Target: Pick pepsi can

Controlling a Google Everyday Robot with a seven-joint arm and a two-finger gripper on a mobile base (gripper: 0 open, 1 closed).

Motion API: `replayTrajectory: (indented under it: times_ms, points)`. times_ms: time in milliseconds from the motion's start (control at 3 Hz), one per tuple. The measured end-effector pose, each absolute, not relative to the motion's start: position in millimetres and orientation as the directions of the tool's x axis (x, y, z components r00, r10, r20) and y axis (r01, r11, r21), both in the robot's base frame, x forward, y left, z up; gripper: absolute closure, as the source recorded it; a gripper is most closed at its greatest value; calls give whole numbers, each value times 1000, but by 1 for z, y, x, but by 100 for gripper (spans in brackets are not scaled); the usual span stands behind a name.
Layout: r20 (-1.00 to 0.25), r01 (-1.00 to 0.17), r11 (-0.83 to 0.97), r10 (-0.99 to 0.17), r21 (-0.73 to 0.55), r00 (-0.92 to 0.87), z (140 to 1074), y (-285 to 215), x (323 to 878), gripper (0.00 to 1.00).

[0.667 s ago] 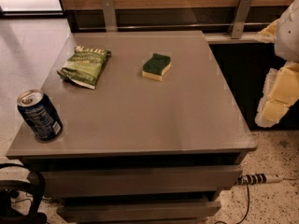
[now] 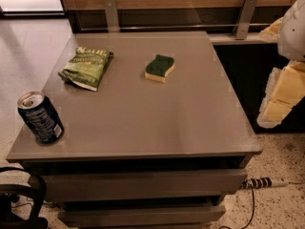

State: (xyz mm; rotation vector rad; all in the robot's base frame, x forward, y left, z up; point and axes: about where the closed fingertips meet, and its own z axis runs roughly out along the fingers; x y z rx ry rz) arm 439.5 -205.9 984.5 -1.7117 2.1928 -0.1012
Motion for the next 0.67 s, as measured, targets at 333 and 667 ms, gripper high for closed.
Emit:
replayTrajectory:
  times_ms: [333,667]
  points:
    - [-318,-931,264,-931,-252,-179,983,-184,446,0]
    - [-458,-938,272,-876,-213,-150,969,-148,449,0]
